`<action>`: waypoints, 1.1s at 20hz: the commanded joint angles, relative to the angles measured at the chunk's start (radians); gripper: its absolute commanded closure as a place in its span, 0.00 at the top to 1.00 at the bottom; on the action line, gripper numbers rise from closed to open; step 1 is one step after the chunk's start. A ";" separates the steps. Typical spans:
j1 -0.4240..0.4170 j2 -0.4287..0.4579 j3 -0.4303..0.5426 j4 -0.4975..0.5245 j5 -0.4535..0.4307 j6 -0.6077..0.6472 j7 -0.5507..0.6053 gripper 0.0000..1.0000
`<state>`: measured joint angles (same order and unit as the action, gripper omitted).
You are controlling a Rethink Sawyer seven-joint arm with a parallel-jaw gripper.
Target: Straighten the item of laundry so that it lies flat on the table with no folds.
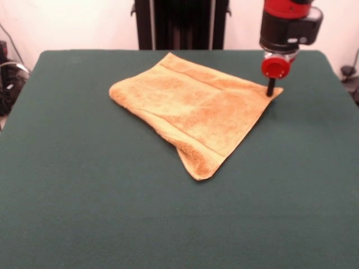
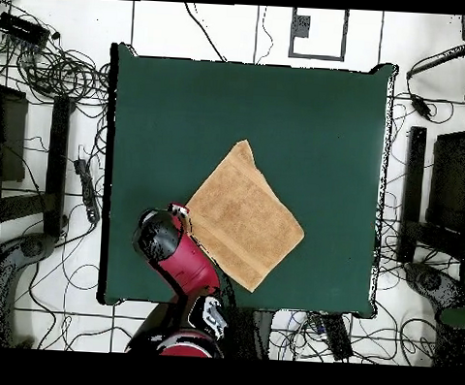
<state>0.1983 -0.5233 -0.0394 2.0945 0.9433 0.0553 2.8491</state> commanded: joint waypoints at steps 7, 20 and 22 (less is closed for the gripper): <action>0.115 0.108 0.118 -0.040 0.226 0.013 0.369 0.00; 0.215 0.127 0.066 -0.084 0.327 0.069 0.366 1.00; 0.191 0.127 0.111 -0.084 0.389 0.009 0.383 1.00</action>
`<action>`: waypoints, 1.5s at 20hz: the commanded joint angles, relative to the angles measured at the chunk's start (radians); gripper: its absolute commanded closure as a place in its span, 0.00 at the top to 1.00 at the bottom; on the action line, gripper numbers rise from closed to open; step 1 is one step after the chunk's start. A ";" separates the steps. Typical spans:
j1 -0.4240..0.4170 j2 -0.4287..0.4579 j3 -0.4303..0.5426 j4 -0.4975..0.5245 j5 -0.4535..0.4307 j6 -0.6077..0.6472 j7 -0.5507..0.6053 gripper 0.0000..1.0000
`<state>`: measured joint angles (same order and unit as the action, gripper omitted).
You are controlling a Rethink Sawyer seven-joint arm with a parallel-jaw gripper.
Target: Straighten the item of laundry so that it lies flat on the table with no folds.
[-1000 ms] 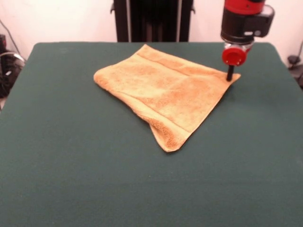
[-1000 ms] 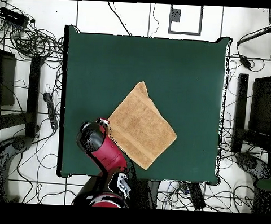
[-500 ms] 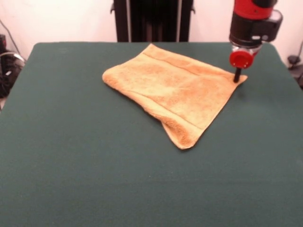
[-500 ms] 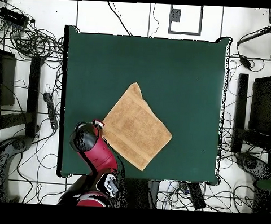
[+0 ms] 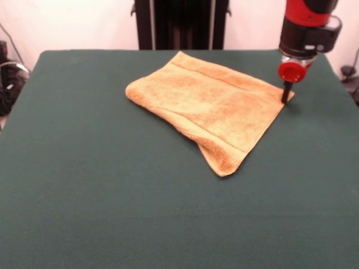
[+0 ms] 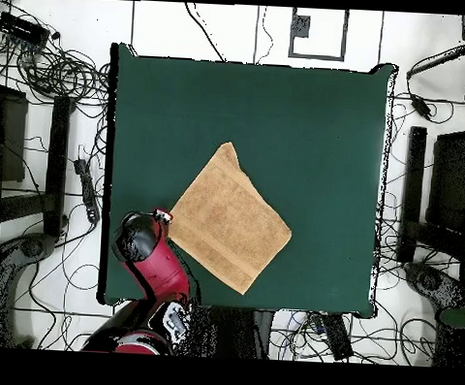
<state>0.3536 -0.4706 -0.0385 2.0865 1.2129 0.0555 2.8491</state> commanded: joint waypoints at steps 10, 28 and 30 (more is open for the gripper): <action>-0.023 0.112 0.074 -0.075 0.142 0.004 0.302 1.00; -0.451 0.106 -0.225 -0.407 -0.736 0.270 -0.464 1.00; -0.506 0.083 -0.210 -0.465 -0.868 0.321 -0.503 1.00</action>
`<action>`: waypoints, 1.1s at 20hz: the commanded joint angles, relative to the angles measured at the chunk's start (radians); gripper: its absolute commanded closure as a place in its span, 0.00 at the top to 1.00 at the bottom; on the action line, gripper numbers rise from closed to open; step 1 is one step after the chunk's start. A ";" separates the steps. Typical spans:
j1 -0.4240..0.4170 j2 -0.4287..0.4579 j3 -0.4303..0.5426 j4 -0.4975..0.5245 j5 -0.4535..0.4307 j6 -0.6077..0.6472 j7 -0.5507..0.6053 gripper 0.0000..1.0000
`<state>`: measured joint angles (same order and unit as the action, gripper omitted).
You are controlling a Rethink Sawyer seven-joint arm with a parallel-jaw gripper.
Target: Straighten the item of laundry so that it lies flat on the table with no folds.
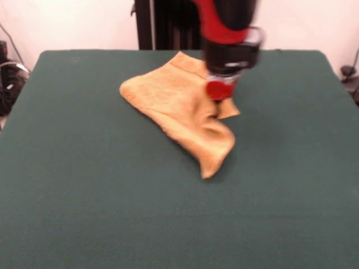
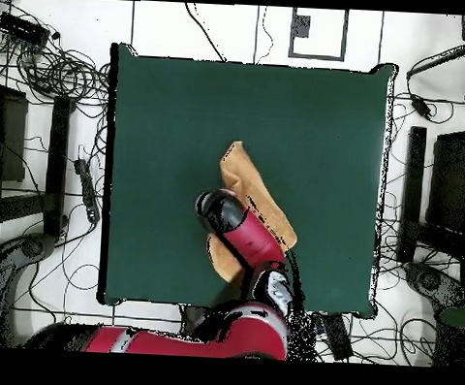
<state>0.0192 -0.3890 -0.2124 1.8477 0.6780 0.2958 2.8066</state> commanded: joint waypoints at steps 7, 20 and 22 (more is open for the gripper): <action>-0.386 -0.083 0.126 -0.483 -0.769 0.276 -0.754 1.00; -0.505 -0.082 0.276 -0.485 -0.898 0.280 -0.707 1.00; -0.514 -0.086 0.288 -0.476 -0.910 0.280 -0.713 1.00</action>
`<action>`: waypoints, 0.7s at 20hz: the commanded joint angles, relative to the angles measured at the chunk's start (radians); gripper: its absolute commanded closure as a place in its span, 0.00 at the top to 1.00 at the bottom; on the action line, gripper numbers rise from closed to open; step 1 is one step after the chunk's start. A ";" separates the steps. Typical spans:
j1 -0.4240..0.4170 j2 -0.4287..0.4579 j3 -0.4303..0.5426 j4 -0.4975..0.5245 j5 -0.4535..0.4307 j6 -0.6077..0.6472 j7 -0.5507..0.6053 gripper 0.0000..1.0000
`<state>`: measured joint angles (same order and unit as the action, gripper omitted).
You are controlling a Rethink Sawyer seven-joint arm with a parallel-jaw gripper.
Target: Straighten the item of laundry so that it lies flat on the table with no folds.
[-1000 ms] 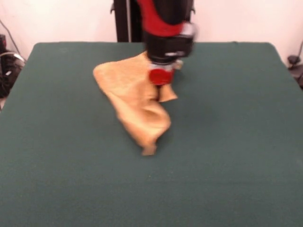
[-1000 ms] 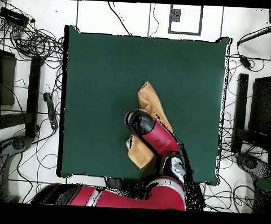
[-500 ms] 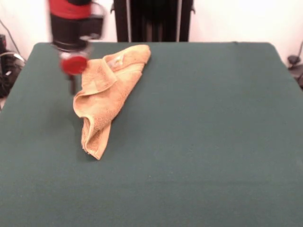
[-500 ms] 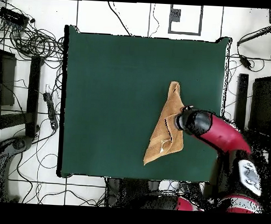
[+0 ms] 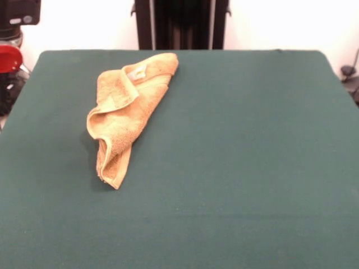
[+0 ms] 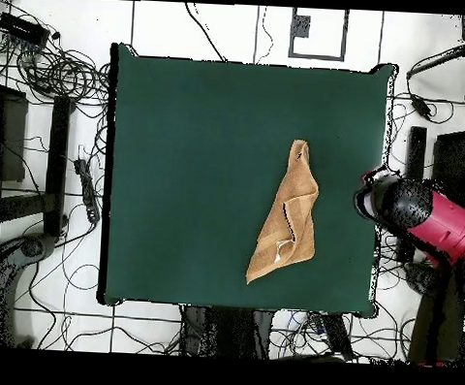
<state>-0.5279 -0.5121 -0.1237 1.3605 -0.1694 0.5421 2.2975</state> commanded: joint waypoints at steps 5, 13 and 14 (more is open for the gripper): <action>0.015 0.024 0.220 0.059 -0.089 -0.018 -0.181 1.00; 0.012 0.019 0.228 0.171 -0.014 -0.058 0.038 1.00; 0.011 0.022 0.230 0.188 -0.001 -0.055 0.056 1.00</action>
<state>-0.5445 -0.5246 -0.0352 1.3735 -0.2182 0.5262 2.2975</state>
